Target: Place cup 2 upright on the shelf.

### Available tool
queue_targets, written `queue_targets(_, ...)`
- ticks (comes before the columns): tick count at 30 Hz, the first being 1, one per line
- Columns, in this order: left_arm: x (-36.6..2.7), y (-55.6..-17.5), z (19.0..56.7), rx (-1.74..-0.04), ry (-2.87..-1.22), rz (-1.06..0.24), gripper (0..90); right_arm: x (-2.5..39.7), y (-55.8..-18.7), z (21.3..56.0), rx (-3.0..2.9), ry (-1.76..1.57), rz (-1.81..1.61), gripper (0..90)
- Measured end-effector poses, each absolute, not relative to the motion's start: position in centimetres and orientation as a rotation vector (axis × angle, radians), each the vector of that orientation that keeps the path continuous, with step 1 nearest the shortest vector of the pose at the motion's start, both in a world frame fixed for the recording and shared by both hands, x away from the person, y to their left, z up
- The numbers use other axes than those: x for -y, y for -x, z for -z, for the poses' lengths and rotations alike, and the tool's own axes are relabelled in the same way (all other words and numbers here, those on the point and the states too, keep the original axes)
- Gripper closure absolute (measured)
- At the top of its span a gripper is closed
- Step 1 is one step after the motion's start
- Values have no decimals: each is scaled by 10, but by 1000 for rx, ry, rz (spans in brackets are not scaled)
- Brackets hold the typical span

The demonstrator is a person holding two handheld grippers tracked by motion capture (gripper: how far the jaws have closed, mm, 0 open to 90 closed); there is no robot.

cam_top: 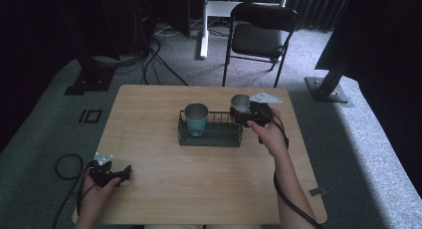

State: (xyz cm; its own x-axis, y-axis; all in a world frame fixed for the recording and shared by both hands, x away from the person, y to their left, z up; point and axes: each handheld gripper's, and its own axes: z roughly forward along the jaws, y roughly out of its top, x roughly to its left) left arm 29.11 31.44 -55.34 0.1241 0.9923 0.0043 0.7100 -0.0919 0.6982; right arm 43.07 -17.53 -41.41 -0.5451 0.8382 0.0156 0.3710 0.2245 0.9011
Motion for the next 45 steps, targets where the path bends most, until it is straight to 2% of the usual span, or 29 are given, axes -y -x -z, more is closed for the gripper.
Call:
queue_targets(21, -314, -291, 553, -1640, -1862, -672, 67, 139, -435, 428, -2093, -1079, -1308, 181)
queue_targets(45, -314, -291, 553, -1641, -1863, -672, 67, 126, -439, 454, -2123, -1090, -1280, 181)
